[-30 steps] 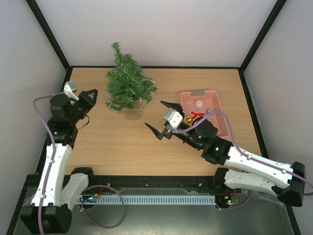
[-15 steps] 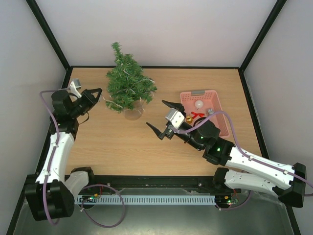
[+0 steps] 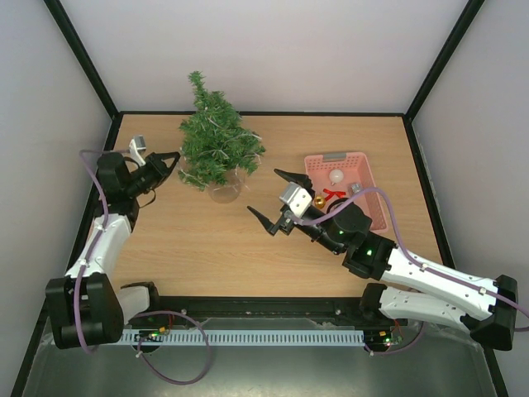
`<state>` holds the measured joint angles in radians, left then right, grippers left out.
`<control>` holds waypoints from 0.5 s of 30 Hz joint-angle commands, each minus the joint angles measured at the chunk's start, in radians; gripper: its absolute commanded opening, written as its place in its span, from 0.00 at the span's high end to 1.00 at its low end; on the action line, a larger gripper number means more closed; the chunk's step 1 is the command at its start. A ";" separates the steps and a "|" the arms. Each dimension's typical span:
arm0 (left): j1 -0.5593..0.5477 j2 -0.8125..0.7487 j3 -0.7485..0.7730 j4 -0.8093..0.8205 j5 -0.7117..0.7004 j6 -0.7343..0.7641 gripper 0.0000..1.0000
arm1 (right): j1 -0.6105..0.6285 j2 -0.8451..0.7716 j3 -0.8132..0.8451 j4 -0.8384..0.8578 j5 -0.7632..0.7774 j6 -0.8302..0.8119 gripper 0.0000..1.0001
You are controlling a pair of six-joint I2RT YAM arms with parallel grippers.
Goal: Decorate the small christmas tree
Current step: Wrap the decoration item around the Christmas tree.
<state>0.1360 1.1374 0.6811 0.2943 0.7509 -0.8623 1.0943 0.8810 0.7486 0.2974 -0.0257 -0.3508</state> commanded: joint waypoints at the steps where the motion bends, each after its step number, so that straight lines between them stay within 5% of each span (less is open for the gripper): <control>1: 0.005 0.010 -0.011 0.103 0.026 -0.003 0.98 | 0.006 0.004 -0.006 0.010 0.019 -0.001 0.02; 15: 0.005 0.133 -0.052 0.116 0.066 0.053 0.98 | 0.007 0.024 0.001 0.019 0.013 0.009 0.02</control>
<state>0.1360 1.2400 0.6331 0.3706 0.7727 -0.8448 1.0946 0.9043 0.7483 0.2974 -0.0193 -0.3504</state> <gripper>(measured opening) 0.026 0.982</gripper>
